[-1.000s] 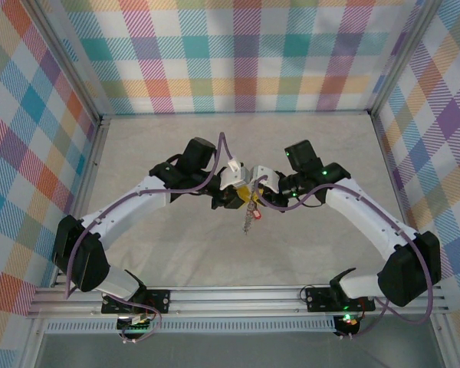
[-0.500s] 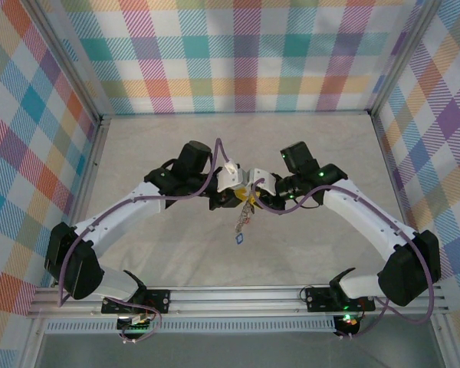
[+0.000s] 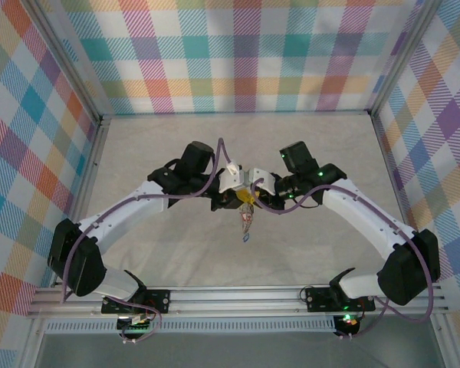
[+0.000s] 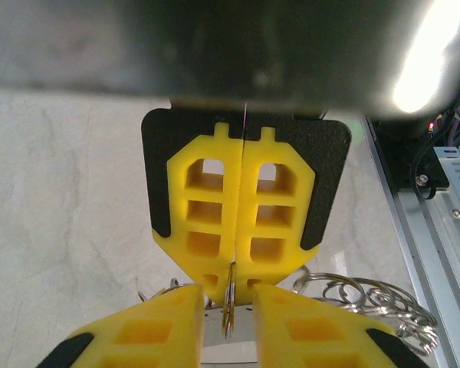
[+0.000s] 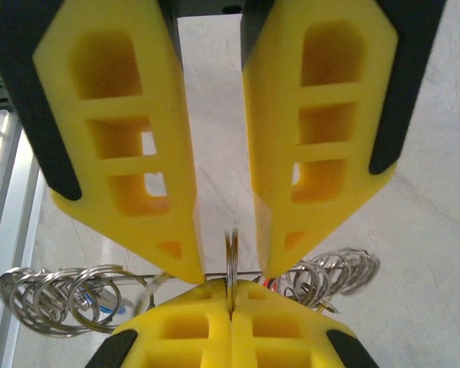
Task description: Put the keys on the keyring
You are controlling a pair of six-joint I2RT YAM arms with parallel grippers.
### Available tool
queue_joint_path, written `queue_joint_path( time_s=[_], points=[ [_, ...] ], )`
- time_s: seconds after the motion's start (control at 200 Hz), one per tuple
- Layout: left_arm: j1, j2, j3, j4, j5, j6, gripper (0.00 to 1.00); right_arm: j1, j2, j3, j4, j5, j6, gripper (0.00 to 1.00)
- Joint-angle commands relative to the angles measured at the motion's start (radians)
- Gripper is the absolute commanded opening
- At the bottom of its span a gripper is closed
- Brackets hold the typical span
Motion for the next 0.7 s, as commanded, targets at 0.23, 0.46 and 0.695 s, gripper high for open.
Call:
queue_joint_path(
  time_s=[0.23, 0.46, 0.695],
  points=[
    [-0.019, 0.029, 0.050, -0.058, 0.035, 0.032, 0.00, 0.013, -0.013, 0.020, 0.051, -0.045, 0.000, 0.00],
    [-0.010, 0.022, 0.045, -0.089, 0.067, 0.048, 0.18, 0.012, -0.042, -0.012, 0.081, -0.026, 0.007, 0.00],
    [-0.005, 0.032, 0.066, -0.121, 0.085, 0.061, 0.08, 0.012, -0.045, -0.013, 0.078, -0.030, 0.006, 0.00]
  ],
)
